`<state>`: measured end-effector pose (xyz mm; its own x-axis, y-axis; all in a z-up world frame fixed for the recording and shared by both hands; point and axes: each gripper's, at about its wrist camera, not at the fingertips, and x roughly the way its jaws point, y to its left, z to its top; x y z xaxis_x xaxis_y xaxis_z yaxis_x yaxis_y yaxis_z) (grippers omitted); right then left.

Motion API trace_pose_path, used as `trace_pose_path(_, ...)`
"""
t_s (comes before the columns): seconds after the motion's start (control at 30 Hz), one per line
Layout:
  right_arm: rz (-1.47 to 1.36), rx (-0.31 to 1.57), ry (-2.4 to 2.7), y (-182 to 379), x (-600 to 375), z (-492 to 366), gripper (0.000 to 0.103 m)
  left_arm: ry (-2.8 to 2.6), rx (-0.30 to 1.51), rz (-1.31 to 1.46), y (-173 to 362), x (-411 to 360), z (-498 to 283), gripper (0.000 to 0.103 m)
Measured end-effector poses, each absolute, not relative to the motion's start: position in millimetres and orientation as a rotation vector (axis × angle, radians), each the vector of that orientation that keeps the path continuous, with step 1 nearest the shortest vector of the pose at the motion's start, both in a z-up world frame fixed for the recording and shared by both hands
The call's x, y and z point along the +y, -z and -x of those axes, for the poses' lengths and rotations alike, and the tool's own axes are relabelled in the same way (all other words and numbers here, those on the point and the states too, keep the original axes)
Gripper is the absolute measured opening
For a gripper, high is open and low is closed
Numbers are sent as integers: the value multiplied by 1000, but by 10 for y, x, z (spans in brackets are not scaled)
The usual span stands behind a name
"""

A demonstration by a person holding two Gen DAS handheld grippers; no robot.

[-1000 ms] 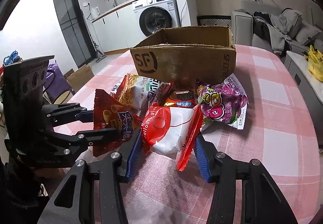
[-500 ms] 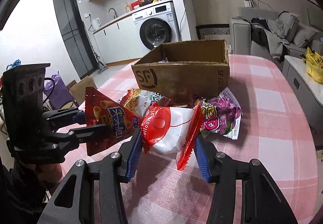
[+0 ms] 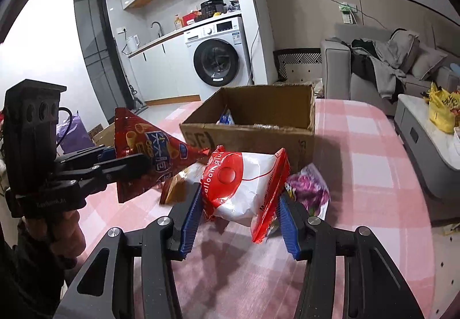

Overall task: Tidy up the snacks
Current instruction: 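Lift both packs and carry them over the SF box with both tools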

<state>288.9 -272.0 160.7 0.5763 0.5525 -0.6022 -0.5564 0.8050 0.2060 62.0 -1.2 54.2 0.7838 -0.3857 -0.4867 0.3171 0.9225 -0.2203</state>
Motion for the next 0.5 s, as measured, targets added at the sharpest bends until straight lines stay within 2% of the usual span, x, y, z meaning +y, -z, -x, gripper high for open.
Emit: trace_pose_path(0.5,8,663,-635,-1852,-2569,-3315,50,295,497,121,-950,105,-1025,38)
